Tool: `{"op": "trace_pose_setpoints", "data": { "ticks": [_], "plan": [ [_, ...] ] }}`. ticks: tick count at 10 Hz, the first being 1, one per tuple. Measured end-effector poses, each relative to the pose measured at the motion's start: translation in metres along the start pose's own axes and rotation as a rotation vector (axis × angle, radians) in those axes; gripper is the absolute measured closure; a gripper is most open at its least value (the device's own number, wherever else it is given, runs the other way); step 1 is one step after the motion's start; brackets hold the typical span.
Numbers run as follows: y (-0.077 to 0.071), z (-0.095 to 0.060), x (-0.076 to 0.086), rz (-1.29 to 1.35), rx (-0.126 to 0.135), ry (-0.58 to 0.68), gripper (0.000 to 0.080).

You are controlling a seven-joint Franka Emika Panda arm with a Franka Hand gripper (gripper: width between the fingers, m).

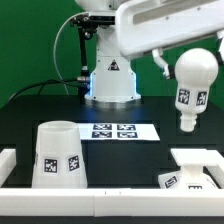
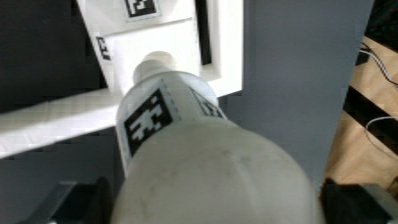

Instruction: Assemble lamp

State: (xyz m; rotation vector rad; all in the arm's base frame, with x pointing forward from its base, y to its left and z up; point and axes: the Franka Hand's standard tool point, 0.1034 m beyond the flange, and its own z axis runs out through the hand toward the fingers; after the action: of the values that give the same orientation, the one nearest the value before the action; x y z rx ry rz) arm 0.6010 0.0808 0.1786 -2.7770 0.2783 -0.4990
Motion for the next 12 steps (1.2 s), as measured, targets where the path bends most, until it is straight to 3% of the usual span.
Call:
{"op": "trace_pose_setpoints", "data": {
  "ticks": [2, 4, 7, 12],
  "plan": [
    [-0.007, 0.008, 0.003, 0.007, 0.011, 0.004, 0.0230],
    [-0.010, 0.016, 0.005, 0.012, -0.007, 0.028, 0.0230],
    [-0.002, 0.019, 0.006, 0.003, -0.021, 0.035, 0.0230],
    [-0.002, 0.021, 0.003, 0.009, -0.022, 0.030, 0.0230]
  ]
}}
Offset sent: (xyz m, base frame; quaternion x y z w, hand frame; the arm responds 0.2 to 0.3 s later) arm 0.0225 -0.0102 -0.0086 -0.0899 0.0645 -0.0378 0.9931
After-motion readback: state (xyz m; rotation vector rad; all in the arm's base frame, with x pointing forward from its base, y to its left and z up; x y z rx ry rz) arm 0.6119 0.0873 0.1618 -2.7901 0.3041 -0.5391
